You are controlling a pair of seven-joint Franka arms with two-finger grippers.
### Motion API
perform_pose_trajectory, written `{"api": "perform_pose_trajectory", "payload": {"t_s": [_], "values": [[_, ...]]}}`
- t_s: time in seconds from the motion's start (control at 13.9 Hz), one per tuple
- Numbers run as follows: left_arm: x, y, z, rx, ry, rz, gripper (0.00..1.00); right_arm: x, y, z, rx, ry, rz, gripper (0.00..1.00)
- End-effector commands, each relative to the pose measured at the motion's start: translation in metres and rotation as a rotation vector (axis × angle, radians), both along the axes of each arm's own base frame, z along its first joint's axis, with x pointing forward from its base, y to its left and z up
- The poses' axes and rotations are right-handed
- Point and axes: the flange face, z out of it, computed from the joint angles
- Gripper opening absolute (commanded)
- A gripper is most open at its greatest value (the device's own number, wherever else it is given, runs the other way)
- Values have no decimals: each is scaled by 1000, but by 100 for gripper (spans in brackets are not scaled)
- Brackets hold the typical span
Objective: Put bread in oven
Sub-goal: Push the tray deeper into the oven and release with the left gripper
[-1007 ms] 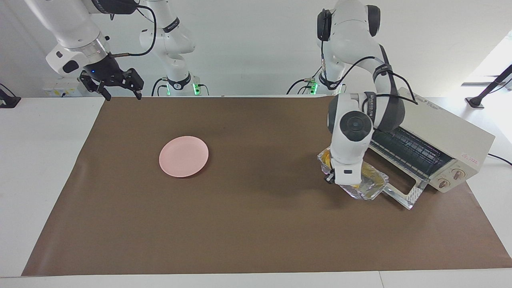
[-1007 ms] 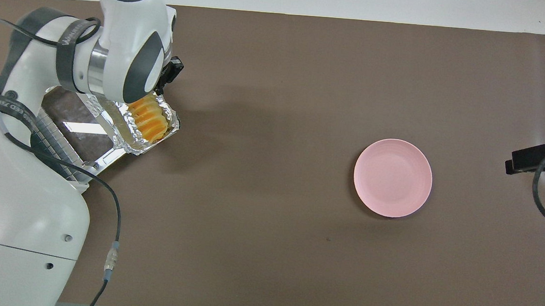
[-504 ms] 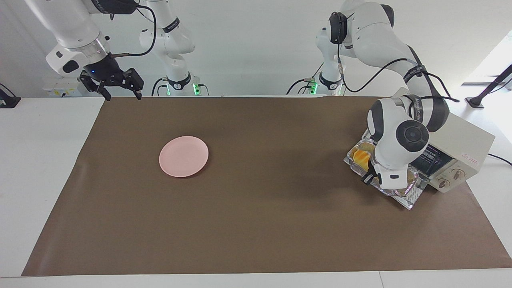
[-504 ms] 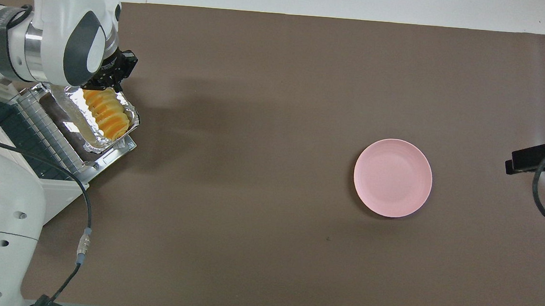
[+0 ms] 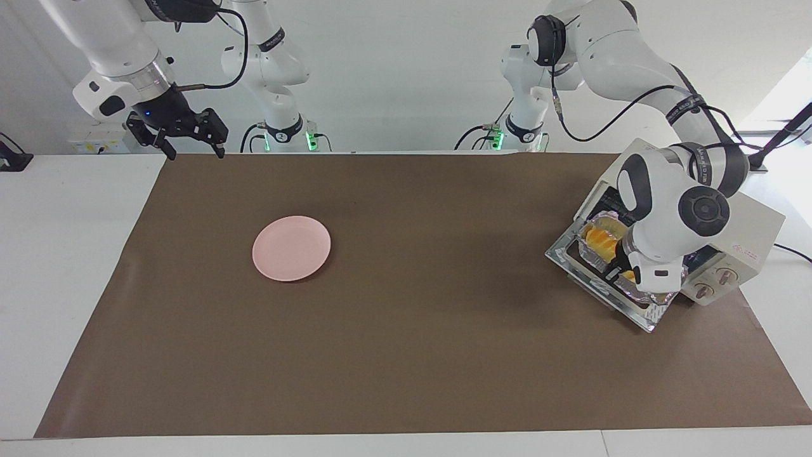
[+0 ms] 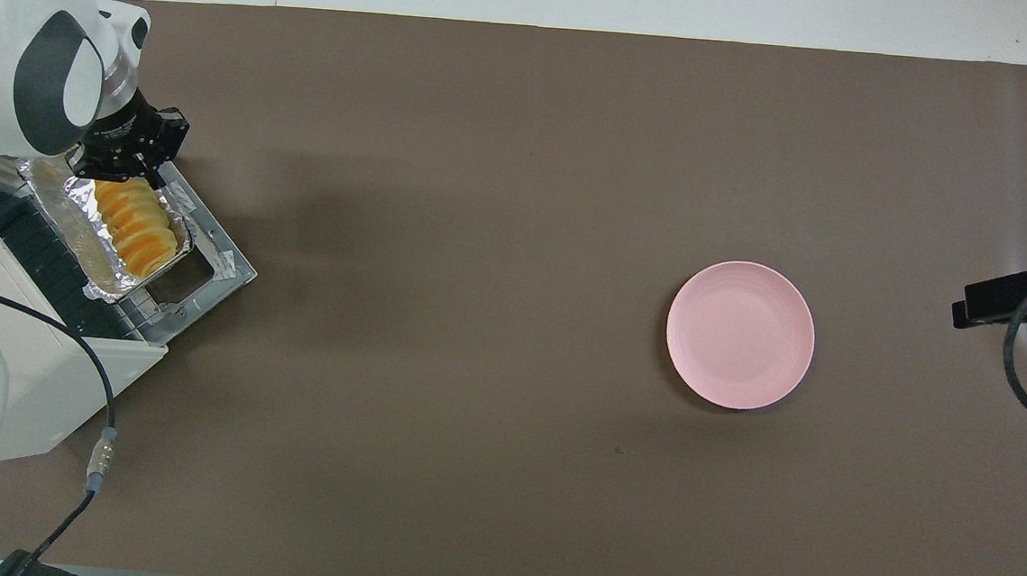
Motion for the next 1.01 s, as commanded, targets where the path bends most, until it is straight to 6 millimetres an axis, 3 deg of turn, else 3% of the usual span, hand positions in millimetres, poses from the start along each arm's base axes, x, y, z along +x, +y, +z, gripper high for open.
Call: {"api": "perform_pose_trajectory", "payload": {"t_s": [0.0, 0.22, 0.43, 0.94], "values": [[-12, 17, 7, -10, 25, -9, 0, -1, 1, -2, 9, 10, -11, 100], [-15, 34, 13, -9, 26, 9, 0, -1, 0, -2, 9, 10, -13, 100], [-25, 50, 2, -8, 53, 36, 0, -1, 0, -2, 9, 10, -13, 100], [-38, 67, -3, 40, 85, 71, 0, -1, 1, -2, 9, 10, -11, 100]]}}
